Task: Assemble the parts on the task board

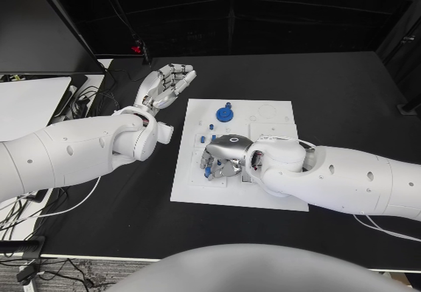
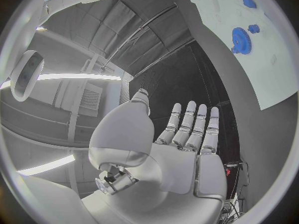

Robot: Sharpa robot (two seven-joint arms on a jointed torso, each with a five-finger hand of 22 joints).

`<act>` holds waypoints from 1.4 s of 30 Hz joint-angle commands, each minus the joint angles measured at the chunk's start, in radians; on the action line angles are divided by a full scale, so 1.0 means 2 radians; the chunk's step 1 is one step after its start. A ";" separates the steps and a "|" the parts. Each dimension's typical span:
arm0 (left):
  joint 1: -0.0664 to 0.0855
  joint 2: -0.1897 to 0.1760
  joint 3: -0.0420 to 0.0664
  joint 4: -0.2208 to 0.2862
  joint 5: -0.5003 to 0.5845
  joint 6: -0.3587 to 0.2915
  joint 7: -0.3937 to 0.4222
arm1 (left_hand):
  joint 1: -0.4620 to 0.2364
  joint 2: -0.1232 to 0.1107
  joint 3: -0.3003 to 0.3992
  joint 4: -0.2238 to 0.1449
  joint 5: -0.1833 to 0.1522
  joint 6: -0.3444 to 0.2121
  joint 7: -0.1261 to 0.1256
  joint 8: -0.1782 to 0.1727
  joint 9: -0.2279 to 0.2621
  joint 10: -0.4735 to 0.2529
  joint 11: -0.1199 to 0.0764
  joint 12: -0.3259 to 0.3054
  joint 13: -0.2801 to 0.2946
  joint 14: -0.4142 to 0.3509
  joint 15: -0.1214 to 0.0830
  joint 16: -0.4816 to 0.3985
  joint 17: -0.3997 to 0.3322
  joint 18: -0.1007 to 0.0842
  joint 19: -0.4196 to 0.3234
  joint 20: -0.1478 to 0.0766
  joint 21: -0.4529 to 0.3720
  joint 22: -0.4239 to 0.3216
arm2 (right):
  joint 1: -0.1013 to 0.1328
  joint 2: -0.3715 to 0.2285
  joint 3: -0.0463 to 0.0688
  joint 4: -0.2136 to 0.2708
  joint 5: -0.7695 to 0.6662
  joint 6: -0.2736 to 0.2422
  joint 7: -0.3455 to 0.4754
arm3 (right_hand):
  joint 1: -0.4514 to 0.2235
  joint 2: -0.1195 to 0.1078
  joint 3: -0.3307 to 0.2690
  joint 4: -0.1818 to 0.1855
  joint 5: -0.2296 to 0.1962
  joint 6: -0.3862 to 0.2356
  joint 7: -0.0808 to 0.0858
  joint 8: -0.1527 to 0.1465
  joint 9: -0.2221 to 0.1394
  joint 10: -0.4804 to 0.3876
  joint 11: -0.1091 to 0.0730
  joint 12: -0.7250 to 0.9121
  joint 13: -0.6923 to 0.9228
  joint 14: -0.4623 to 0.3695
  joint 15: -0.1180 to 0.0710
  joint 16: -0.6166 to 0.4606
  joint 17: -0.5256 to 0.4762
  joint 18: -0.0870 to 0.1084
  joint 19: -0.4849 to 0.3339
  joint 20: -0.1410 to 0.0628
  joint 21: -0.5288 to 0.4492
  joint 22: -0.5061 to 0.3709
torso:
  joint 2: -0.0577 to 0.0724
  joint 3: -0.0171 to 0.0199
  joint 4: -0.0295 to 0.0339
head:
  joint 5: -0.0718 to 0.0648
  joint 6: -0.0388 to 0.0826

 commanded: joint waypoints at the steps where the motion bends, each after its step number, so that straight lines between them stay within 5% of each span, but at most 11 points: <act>1: 0.001 0.000 0.000 0.000 0.000 0.004 0.056 | -0.001 0.004 -0.002 0.000 0.002 -0.003 0.074 0.003 -0.001 -0.003 -0.001 0.003 0.000 -0.003 -0.001 0.001 -0.001 -0.009 0.002 0.001 0.003 -0.001 | 0.000 0.000 0.000 0.002 -0.005 -0.012 0.006 | -0.010 -0.004 -0.006 -0.001 0.001 -0.017 0.004 -0.002 0.000 -0.015 0.004 -0.002 0.000 0.006 0.005 -0.002 -0.002 0.008 -0.001 0.005 -0.003 -0.002 | 0.000 0.0001 0.0003 | 0.000 0.000; 10: 0.001 0.000 0.000 0.001 0.000 0.004 0.057 | -0.001 0.004 -0.002 0.000 0.002 -0.003 0.074 0.003 -0.001 -0.003 -0.001 0.003 0.000 -0.003 -0.001 0.001 -0.001 -0.009 0.002 0.001 0.003 -0.001 | -0.002 -0.007 0.000 0.005 0.004 -0.080 0.024 | -0.065 -0.035 -0.002 0.002 0.002 -0.059 0.014 0.001 0.002 -0.061 0.013 0.006 0.003 0.003 0.014 -0.005 -0.009 0.011 -0.005 0.015 -0.010 -0.007 | 0.000 0.0000 0.0002 | 0.000 0.000; 17: 0.001 0.000 0.000 0.003 0.000 0.005 0.058 | 0.000 0.004 -0.003 0.000 0.002 -0.003 0.074 0.004 -0.001 -0.003 -0.001 0.004 -0.001 -0.003 -0.001 0.001 -0.001 -0.009 0.002 0.001 0.003 0.000 | -0.004 -0.037 0.000 0.022 0.093 -0.173 0.078 | -0.075 -0.033 0.009 0.002 0.001 -0.058 0.015 0.003 0.003 -0.061 0.014 0.015 0.005 0.001 0.015 -0.009 -0.019 0.013 -0.009 0.017 -0.018 -0.013 | -0.001 -0.0003 0.0000 | -0.002 0.000; 21: 0.001 -0.001 0.000 0.006 0.000 0.004 0.058 | 0.000 0.004 -0.003 0.000 0.002 -0.003 0.074 0.004 -0.001 -0.003 -0.001 0.004 -0.001 -0.003 -0.001 0.001 -0.001 -0.009 0.002 0.001 0.003 0.000 | 0.000 -0.083 0.001 0.049 0.213 -0.209 0.125 | -0.079 -0.024 0.013 0.000 0.003 -0.058 0.016 0.004 0.003 -0.063 0.015 0.023 0.005 -0.010 0.016 -0.023 -0.045 0.017 -0.022 0.018 -0.037 -0.028 | -0.003 -0.0015 0.0017 | -0.007 0.000; 24: 0.001 -0.001 0.000 0.008 0.000 0.004 0.059 | 0.000 0.004 -0.003 0.000 0.002 -0.003 0.074 0.004 -0.001 -0.003 -0.001 0.004 -0.001 -0.003 -0.001 0.001 -0.001 -0.009 0.002 0.001 0.003 0.000 | 0.010 -0.126 0.001 0.071 0.340 -0.218 0.163 | -0.084 -0.010 0.009 -0.003 0.014 -0.054 0.014 0.011 0.005 -0.056 0.013 0.042 0.007 -0.037 0.017 -0.045 -0.083 0.023 -0.049 0.020 -0.070 -0.049 | -0.006 -0.0026 0.0028 | -0.012 0.000; 28: 0.000 -0.001 0.000 0.009 0.000 0.003 0.059 | 0.000 0.004 -0.003 0.000 0.003 -0.003 0.075 0.004 -0.001 -0.003 -0.001 0.004 -0.001 -0.003 -0.001 0.001 -0.001 -0.009 0.002 0.001 0.003 0.000 | 0.019 -0.173 0.001 0.089 0.464 -0.196 0.190 | -0.086 0.001 -0.001 -0.005 0.048 -0.063 0.015 0.016 0.004 -0.060 0.015 0.058 0.006 -0.154 0.022 -0.151 -0.263 0.046 -0.159 0.024 -0.210 -0.141 | -0.010 -0.0042 0.0034 | -0.020 0.000; 32: 0.000 0.000 0.000 0.010 0.000 0.003 0.059 | 0.000 0.004 -0.003 0.000 0.003 -0.003 0.075 0.004 -0.001 -0.003 -0.001 0.004 -0.001 -0.003 -0.001 0.001 -0.001 -0.009 0.002 0.001 0.003 0.000 | 0.022 -0.213 0.001 0.097 0.530 -0.156 0.187 | -0.097 0.015 -0.015 -0.002 0.057 -0.121 0.012 0.011 0.003 -0.071 0.011 0.074 0.010 -0.202 0.023 -0.193 -0.286 0.048 -0.198 0.027 -0.256 -0.165 | -0.014 -0.0062 0.0037 | -0.029 0.000; 35: 0.000 0.000 0.000 0.011 0.000 0.003 0.059 | 0.000 0.004 -0.003 0.000 0.003 -0.003 0.075 0.004 -0.001 -0.003 -0.001 0.004 -0.001 -0.003 -0.001 0.001 -0.001 -0.009 0.002 0.001 0.003 0.000 | 0.023 -0.238 0.000 0.097 0.552 -0.127 0.176 | -0.115 0.029 -0.030 -0.003 0.057 -0.164 -0.003 0.014 0.004 -0.048 0.006 0.112 0.027 -0.251 0.025 -0.223 -0.299 0.047 -0.236 0.028 -0.300 -0.190 | -0.016 -0.0071 0.0041 | -0.037 0.000; 38: -0.001 0.000 0.000 0.013 0.000 0.003 0.059 | 0.000 0.004 -0.003 0.000 0.003 -0.003 0.075 0.004 -0.001 -0.003 -0.001 0.004 -0.001 -0.003 -0.001 0.001 -0.001 -0.009 0.002 0.001 0.003 0.000 | 0.023 -0.256 0.000 0.097 0.562 -0.110 0.165 | -0.127 0.043 -0.050 -0.001 0.057 -0.202 -0.023 0.039 0.012 -0.051 -0.002 0.205 0.090 -0.290 0.020 -0.219 -0.295 0.046 -0.267 0.030 -0.334 -0.210 | -0.017 -0.0080 0.0044 | -0.047 0.000; 40: -0.001 0.000 0.000 0.014 0.000 0.002 0.059 | 0.000 0.004 -0.003 0.000 0.003 -0.003 0.075 0.004 -0.001 -0.003 -0.001 0.004 -0.001 -0.003 -0.001 0.001 -0.001 -0.009 0.002 0.001 0.003 0.000 | 0.023 -0.266 0.000 0.095 0.565 -0.103 0.157 | -0.130 0.049 -0.069 0.001 0.057 -0.236 -0.034 0.078 0.023 -0.085 -0.011 0.341 0.188 -0.301 0.014 -0.180 -0.273 0.043 -0.262 0.027 -0.332 -0.209 | -0.017 -0.0086 0.0044 | -0.053 0.001; 42: -0.001 0.000 0.000 0.014 0.000 0.002 0.059 | 0.000 0.004 -0.003 0.000 0.003 -0.003 0.075 0.004 -0.001 -0.003 -0.001 0.004 -0.001 -0.003 -0.001 0.001 -0.001 -0.009 0.002 0.001 0.003 0.000 | 0.023 -0.273 0.000 0.094 0.566 -0.102 0.152 | -0.145 0.077 -0.086 0.001 0.062 -0.271 -0.038 0.135 0.039 -0.127 -0.020 0.517 0.336 -0.301 0.009 -0.097 -0.223 0.046 -0.244 0.019 -0.304 -0.186 | -0.017 -0.0086 0.0042 | -0.056 0.002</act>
